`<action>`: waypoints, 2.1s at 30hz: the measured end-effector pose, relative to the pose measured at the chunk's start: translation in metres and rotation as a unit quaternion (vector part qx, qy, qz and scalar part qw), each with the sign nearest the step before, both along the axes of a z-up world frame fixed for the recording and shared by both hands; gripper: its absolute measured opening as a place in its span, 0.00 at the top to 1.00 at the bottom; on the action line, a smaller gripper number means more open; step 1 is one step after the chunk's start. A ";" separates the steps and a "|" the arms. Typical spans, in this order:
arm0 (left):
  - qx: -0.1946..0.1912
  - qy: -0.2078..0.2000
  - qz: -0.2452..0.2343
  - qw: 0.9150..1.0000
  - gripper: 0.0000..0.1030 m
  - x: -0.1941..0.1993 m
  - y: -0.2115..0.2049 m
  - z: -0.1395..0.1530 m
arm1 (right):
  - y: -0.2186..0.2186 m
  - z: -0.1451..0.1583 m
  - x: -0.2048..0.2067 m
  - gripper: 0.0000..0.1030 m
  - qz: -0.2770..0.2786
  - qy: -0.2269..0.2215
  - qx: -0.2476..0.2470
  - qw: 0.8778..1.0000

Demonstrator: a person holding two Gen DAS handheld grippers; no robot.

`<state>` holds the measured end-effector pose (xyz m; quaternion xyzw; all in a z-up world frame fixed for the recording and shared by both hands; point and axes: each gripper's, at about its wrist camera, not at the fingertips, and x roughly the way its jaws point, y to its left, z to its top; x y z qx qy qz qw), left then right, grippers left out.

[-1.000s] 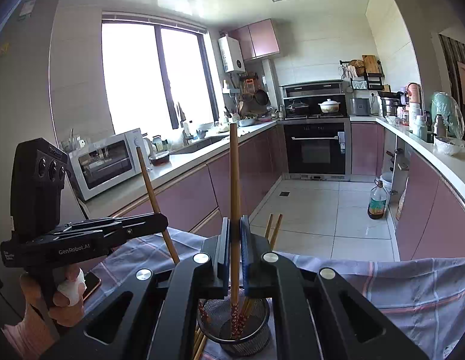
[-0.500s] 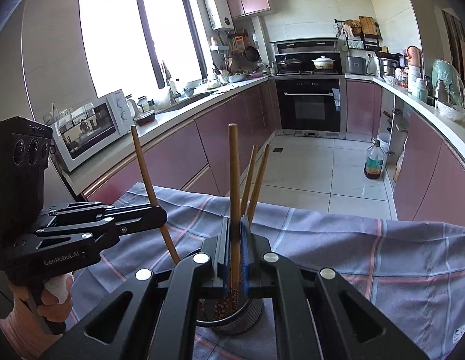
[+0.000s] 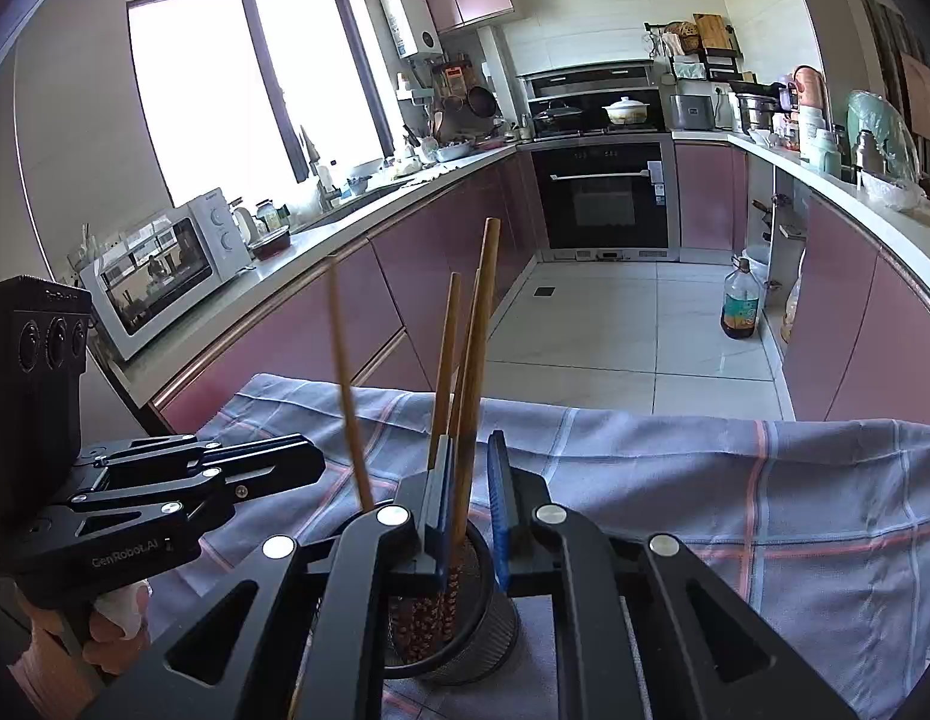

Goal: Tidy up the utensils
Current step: 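Open the left tool over the cup while the right tool releases its chopstick, then move both open tools back toward the remaining chopstick pile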

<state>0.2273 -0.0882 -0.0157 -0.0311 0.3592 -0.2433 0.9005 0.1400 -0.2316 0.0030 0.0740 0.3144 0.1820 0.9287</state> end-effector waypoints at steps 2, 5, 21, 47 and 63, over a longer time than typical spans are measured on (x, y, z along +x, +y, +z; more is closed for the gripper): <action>-0.001 -0.001 0.002 1.000 0.88 -0.003 0.002 0.000 | -0.001 0.002 -0.003 0.89 -0.003 -0.005 -0.002 1.000; -0.004 -0.005 0.012 1.000 0.88 -0.009 0.008 0.001 | -0.002 0.003 -0.008 0.83 -0.003 -0.010 -0.003 1.000; 0.006 -0.037 0.051 0.998 0.74 -0.070 0.060 -0.007 | 0.006 0.014 -0.070 0.72 0.057 -0.046 -0.010 0.997; 0.035 0.091 0.028 0.995 0.63 -0.129 0.052 -0.123 | 0.055 -0.097 -0.103 0.68 0.112 0.108 -0.042 0.987; 0.055 0.099 0.026 0.993 0.63 -0.129 0.045 -0.131 | 0.066 -0.107 -0.105 0.68 0.108 0.114 -0.067 0.985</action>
